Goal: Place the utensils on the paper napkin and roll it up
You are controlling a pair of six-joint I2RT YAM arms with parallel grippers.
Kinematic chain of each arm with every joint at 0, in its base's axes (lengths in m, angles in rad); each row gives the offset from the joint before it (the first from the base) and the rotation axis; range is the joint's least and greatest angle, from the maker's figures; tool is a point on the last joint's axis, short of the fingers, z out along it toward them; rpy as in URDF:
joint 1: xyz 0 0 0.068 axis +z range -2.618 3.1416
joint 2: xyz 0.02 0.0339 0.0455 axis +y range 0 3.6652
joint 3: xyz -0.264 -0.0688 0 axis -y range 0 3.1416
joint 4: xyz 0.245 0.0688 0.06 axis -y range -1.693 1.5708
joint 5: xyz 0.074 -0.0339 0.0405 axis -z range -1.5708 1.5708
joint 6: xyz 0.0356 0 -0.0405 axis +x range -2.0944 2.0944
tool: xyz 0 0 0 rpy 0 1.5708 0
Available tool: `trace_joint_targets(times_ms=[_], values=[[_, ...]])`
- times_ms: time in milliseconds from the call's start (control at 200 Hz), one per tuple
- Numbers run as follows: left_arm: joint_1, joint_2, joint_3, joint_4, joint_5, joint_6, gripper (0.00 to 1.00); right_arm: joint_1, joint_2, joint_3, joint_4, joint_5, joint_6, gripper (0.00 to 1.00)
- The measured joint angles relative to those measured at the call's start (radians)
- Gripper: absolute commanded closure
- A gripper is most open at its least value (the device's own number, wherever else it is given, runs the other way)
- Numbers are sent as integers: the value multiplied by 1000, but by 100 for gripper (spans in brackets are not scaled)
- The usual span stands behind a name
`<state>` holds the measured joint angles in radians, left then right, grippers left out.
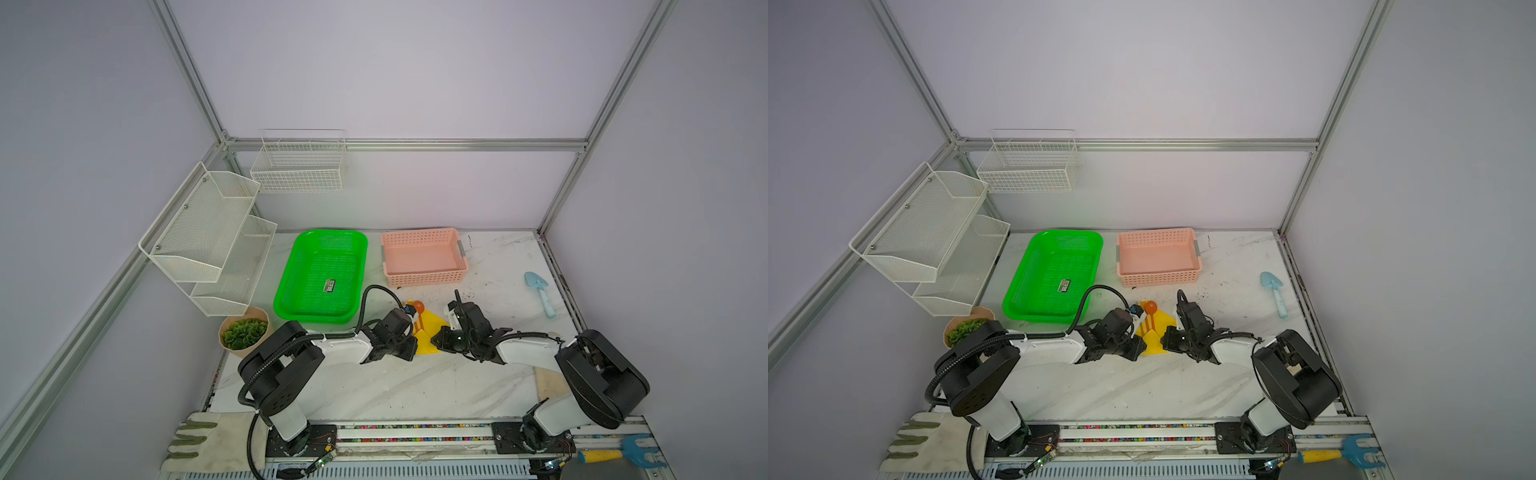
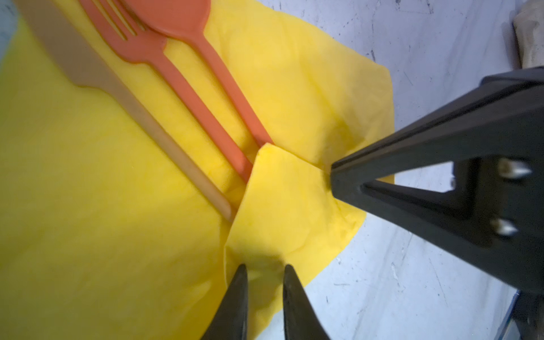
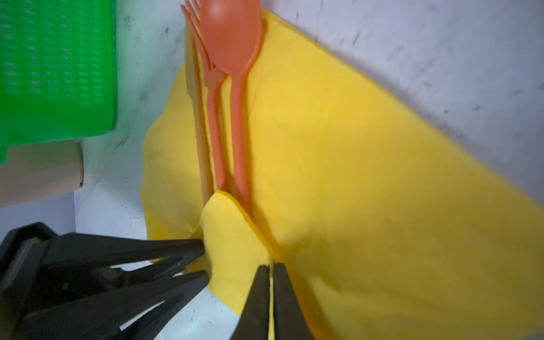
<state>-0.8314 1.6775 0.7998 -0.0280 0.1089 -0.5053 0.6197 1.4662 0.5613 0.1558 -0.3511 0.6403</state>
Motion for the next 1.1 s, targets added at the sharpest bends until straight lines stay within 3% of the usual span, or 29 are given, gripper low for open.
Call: trace_joint_targets(times_ms=[155, 420, 785, 1100], values=[[0, 0, 0, 0, 0, 0, 77, 48, -72, 45, -20, 4, -2, 89], [0, 0, 0, 0, 0, 0, 77, 110, 15, 51, -13, -25, 0, 90], [1, -1, -2, -3, -12, 0, 78, 110, 125, 44, 57, -51, 2, 91], [1, -2, -2, -5, -17, 0, 78, 110, 45, 55, -2, -50, -4, 90]])
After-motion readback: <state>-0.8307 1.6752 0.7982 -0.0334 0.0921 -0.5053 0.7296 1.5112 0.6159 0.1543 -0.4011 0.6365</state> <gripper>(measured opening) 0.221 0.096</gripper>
